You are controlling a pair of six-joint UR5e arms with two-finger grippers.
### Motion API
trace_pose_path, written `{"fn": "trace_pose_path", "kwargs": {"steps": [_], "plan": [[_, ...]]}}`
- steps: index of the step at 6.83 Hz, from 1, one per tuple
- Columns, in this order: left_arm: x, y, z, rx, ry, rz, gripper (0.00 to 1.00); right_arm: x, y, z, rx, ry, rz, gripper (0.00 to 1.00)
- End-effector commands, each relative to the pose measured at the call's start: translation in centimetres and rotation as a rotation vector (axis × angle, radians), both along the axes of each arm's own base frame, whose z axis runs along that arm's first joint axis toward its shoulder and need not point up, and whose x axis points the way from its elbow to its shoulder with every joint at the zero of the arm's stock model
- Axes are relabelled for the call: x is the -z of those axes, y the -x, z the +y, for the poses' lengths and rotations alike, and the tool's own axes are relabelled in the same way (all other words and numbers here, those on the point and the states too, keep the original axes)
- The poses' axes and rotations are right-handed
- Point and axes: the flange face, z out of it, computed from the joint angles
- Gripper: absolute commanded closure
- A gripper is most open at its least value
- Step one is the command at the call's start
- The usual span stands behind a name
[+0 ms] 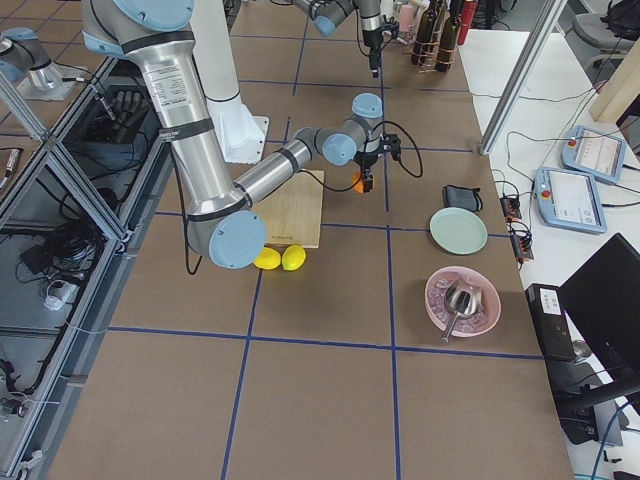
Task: Pick orange to plate
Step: 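Carry the orange with the right gripper over the light blue plate and lower it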
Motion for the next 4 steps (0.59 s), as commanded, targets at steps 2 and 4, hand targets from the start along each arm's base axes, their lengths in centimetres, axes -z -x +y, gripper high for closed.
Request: {"fn": "trace_pose_path", "kwargs": {"steps": [2,4], "plan": [[-6.8,3.3,1.9,-0.028,0.037,-0.1,0.0,7.6,6.4,0.7,-0.016,0.033,-0.006,1.0],[-8.0,6.5,2.3,-0.005,0.046,-0.108,0.0,11.0,13.2,-1.9,-0.012,0.02,0.039,1.0]]}}
